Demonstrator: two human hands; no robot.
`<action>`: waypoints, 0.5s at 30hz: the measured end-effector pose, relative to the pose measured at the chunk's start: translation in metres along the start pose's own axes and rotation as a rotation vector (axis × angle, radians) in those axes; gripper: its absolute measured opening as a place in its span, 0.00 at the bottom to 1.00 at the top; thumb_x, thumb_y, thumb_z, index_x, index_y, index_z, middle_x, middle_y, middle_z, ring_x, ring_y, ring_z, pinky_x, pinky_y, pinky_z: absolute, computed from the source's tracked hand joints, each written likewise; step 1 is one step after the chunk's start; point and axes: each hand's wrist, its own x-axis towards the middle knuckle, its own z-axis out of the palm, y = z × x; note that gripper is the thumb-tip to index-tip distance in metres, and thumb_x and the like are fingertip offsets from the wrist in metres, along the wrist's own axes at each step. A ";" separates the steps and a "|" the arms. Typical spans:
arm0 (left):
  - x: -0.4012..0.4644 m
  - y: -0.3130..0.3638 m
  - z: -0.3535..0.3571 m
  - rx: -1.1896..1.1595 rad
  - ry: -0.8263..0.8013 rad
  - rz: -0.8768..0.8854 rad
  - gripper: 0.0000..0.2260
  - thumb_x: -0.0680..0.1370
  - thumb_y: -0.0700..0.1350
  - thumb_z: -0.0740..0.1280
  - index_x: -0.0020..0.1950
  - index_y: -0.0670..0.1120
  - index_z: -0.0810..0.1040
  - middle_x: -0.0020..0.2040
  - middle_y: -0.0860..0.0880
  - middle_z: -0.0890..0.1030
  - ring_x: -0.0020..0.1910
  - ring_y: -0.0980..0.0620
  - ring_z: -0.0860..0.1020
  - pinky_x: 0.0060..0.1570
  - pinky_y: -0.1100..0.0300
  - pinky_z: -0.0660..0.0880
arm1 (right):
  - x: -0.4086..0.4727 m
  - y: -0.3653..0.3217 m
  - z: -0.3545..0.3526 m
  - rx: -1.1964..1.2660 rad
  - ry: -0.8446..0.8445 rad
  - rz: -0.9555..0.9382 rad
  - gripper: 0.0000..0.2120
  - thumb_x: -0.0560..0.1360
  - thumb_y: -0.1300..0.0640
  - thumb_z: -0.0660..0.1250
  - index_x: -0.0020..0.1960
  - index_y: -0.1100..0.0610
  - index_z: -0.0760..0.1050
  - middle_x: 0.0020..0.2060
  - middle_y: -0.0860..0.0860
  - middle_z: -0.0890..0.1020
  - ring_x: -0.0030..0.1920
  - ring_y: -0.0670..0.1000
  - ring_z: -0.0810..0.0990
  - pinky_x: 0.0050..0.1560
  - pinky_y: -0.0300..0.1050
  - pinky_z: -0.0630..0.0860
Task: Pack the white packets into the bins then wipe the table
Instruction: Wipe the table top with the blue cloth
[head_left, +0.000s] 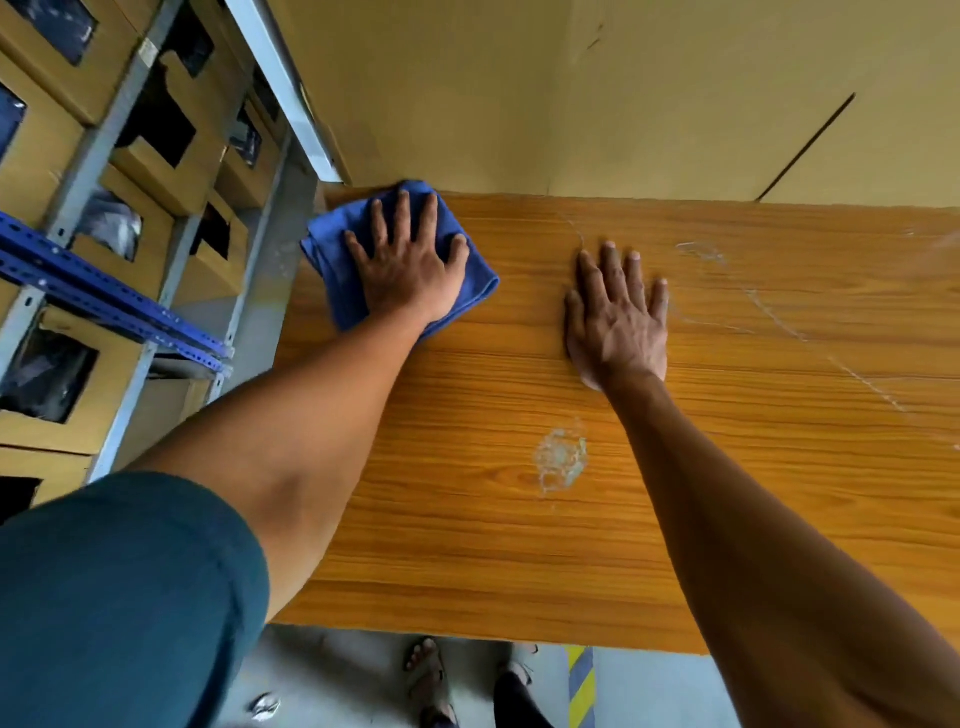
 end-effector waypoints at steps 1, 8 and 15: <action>-0.001 0.004 0.002 0.005 0.005 -0.006 0.33 0.82 0.68 0.46 0.87 0.59 0.50 0.87 0.51 0.48 0.86 0.42 0.44 0.78 0.28 0.40 | 0.002 0.001 0.001 0.000 0.002 0.003 0.28 0.87 0.40 0.40 0.86 0.45 0.46 0.86 0.46 0.45 0.85 0.54 0.42 0.82 0.65 0.41; -0.067 0.072 0.019 0.125 -0.033 0.547 0.33 0.82 0.70 0.46 0.86 0.61 0.52 0.87 0.55 0.49 0.86 0.45 0.46 0.79 0.30 0.46 | 0.005 0.009 -0.011 0.064 -0.022 -0.030 0.32 0.84 0.41 0.38 0.86 0.50 0.51 0.86 0.47 0.51 0.85 0.51 0.46 0.83 0.60 0.45; -0.028 0.094 0.018 0.046 -0.010 0.295 0.32 0.83 0.67 0.47 0.86 0.59 0.52 0.87 0.54 0.50 0.86 0.45 0.47 0.80 0.30 0.44 | -0.012 0.079 -0.022 0.031 0.059 0.104 0.29 0.86 0.40 0.50 0.84 0.50 0.59 0.85 0.52 0.56 0.85 0.54 0.50 0.83 0.61 0.46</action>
